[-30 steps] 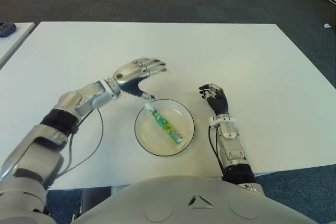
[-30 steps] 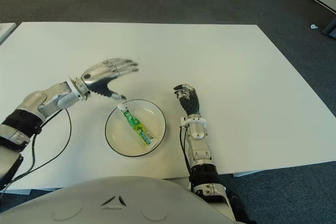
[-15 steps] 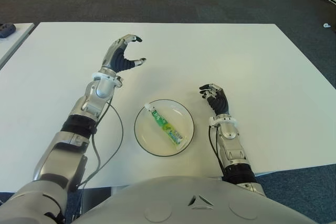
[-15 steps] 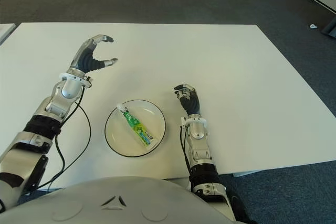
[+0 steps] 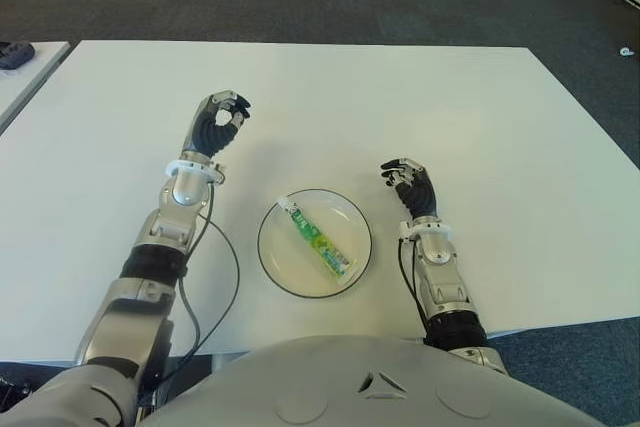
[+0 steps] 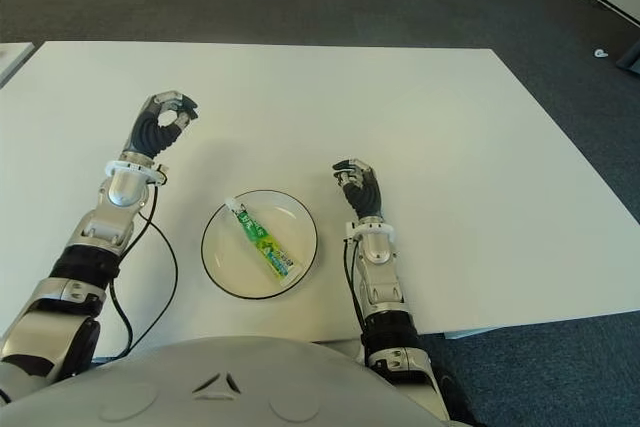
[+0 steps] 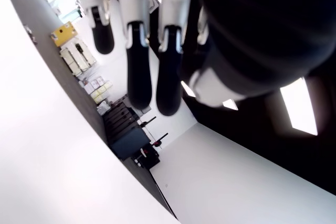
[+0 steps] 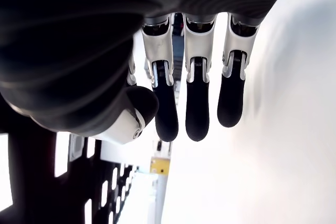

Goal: Put the toothpaste on the table into the plate.

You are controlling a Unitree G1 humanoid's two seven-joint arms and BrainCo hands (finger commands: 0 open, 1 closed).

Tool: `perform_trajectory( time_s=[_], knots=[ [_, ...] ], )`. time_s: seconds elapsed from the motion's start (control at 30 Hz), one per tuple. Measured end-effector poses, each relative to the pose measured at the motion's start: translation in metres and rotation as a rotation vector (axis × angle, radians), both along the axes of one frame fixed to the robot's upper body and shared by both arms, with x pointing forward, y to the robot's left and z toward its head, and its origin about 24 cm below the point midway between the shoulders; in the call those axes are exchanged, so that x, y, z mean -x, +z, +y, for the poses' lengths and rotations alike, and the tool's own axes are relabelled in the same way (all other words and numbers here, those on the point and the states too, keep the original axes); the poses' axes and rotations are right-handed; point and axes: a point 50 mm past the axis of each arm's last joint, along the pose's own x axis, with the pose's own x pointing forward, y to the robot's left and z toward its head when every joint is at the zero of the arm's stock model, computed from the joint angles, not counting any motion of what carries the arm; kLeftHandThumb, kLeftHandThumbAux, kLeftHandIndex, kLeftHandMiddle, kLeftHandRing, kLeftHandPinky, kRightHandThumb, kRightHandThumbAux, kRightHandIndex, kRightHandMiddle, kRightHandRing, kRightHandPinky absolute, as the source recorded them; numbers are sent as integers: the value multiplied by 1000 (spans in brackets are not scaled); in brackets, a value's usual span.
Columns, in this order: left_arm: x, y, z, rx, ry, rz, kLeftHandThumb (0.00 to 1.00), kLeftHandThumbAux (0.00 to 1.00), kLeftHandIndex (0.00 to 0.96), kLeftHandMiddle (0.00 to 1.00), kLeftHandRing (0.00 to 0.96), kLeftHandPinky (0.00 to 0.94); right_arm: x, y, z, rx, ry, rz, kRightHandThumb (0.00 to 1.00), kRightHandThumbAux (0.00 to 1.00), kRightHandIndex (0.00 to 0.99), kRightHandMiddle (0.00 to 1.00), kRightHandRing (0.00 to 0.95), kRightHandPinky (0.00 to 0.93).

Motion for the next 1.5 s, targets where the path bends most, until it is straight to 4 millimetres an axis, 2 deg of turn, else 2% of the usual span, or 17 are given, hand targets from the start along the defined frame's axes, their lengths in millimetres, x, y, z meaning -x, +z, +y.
perform_trajectory(
  time_s=[0.2,0.4,0.57,1.0,1.5],
  knots=[
    [4,-6,-3,25,0,12,707,719,433,567,537,521,-1,2,-2,-2,-3,-12,706,731,420,407,393,408],
    [17,-19,-10,62,-3,5,704,719,434,570,562,547,-2,4,-4,-11,-11,-33,706,731,421,417,407,433],
    [24,-31,-13,79,2,28,701,720,434,570,571,544,-2,5,-5,-13,-15,-46,706,731,422,420,407,424],
    [32,-40,-16,137,12,28,700,720,432,567,574,535,-5,6,-5,-17,-16,-54,706,730,424,420,400,415],
    [49,-62,-21,206,84,93,700,721,431,556,562,533,-6,10,-5,-15,-18,-68,706,730,424,421,397,414]
  ],
)
